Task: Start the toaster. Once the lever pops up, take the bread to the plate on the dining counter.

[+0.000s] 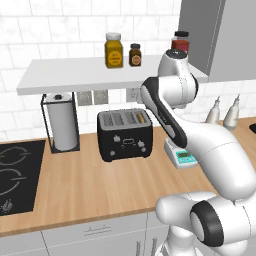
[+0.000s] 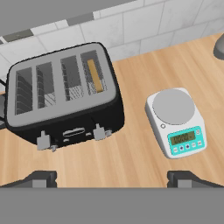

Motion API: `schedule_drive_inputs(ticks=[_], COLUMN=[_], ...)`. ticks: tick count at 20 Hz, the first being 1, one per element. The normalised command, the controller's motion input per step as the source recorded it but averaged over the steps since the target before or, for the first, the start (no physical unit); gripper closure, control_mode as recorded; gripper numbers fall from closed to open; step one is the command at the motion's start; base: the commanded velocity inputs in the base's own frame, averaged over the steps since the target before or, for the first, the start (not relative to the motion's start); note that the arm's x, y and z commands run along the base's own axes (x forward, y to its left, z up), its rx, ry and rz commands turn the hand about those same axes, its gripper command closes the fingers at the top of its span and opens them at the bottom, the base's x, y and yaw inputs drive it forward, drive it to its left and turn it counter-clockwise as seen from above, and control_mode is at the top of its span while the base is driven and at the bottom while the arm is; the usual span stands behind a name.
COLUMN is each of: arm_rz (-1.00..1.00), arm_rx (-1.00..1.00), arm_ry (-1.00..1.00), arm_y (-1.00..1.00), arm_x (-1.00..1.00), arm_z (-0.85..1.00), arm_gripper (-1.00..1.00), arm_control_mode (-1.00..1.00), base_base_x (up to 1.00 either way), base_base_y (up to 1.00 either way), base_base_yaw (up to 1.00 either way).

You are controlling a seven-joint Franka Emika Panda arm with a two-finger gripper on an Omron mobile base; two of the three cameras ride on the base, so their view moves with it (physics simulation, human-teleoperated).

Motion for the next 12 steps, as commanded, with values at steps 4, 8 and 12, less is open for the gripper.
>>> schedule_drive_inputs(ticks=[4, 8, 12], arm_rz=[0.00, 0.00, 0.00], arm_rx=[0.00, 0.00, 0.00], arm_ry=[0.00, 0.00, 0.00], arm_y=[0.00, 0.00, 0.00], arm_x=[0.00, 0.00, 0.00], arm_z=[0.00, 0.00, 0.00], arm_gripper=[-1.00, -1.00, -1.00], arm_control_mode=[-1.00, -1.00, -1.00], base_base_x=[0.00, 0.00, 0.00], base_base_y=[0.00, 0.00, 0.00], base_base_yaw=[0.00, 0.00, 0.00])
